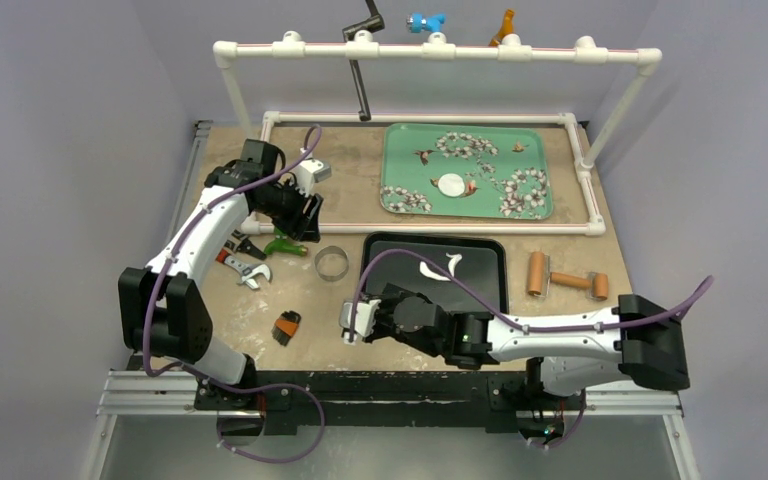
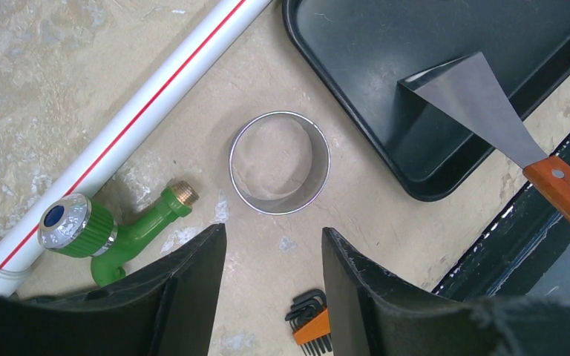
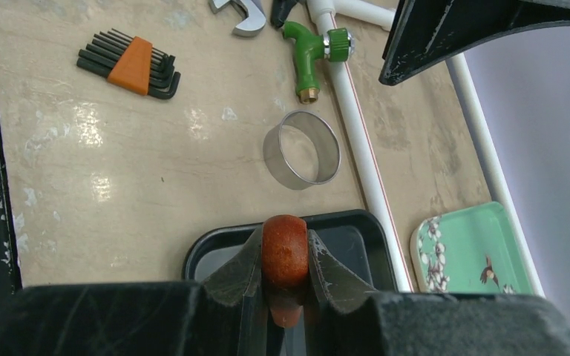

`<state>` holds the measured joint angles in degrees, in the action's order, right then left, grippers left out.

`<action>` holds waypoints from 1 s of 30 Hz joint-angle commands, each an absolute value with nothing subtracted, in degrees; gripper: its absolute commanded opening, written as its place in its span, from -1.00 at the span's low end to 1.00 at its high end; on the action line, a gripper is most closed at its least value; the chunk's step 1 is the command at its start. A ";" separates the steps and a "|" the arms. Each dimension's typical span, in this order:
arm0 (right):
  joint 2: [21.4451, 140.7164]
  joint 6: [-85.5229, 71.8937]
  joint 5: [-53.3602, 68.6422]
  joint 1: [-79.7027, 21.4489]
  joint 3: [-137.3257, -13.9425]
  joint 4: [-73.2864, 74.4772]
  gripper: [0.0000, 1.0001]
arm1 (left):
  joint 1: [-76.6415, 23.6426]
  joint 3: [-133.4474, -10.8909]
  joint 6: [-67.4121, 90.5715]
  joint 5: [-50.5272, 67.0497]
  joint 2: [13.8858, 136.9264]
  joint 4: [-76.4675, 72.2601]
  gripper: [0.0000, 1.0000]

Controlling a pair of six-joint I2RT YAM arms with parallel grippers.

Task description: Roll out the dumpling wrappers from the dough

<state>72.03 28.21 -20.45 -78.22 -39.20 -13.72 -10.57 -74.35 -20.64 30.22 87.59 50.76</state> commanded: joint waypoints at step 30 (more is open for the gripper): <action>76.29 3.36 10.56 -60.68 -54.92 -4.71 0.98 | -9.11 -69.41 -15.61 30.14 81.54 38.42 0.04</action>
